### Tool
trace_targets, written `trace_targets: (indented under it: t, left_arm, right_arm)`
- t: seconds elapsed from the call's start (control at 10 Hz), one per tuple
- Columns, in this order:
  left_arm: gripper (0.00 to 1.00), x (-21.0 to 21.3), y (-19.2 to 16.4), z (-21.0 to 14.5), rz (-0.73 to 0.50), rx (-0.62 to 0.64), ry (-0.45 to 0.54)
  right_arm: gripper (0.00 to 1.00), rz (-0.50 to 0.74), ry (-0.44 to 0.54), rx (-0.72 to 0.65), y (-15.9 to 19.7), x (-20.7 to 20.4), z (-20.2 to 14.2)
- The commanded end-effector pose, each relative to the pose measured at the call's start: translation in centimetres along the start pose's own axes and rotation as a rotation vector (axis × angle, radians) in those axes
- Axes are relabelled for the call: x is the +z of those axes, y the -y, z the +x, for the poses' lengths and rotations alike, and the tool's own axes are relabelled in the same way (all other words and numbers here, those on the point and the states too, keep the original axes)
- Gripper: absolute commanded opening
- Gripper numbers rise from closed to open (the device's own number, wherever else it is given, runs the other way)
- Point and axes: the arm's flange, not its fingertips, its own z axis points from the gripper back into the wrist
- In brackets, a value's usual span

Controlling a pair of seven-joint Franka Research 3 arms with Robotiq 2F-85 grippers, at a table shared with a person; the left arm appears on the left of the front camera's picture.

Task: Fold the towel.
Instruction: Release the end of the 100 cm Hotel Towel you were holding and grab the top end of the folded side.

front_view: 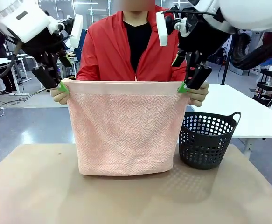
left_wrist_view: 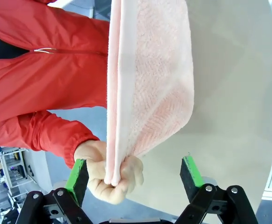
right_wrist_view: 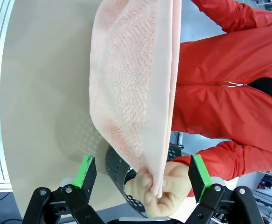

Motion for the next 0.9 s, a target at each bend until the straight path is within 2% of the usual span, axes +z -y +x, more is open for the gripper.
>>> trace_targets:
  t: [0.0, 0.3, 0.6, 0.7, 0.8]
  left_arm:
    - [1.0, -1.1, -2.3, 0.6, -0.065, -0.014, 0.008]
    - [1.0, -4.3, -4.4, 0.9, -0.12, -0.009, -0.002]
    - [1.0, -7.2, -4.6, 0.3, -0.216, 0.027, -0.015]
    - [0.64, -7.7, -4.6, 0.1, -0.228, 0.047, -0.028]
    - [0.42, -7.8, -4.5, 0.0, -0.235, 0.041, -0.024]
  right_arm:
    - [1.0, 0.042, -0.043, 0.012, 2.4, -1.6, 0.3]
    - [1.0, 0.081, -0.087, -0.042, 4.8, -4.6, -0.3]
    - [1.0, 0.144, -0.112, -0.081, 5.5, -7.1, -1.1]
    - [0.85, 0.159, -0.13, -0.102, 5.7, -7.6, -1.3]
    - [0.4, 0.162, -0.127, -0.098, 5.7, -7.6, -1.3]
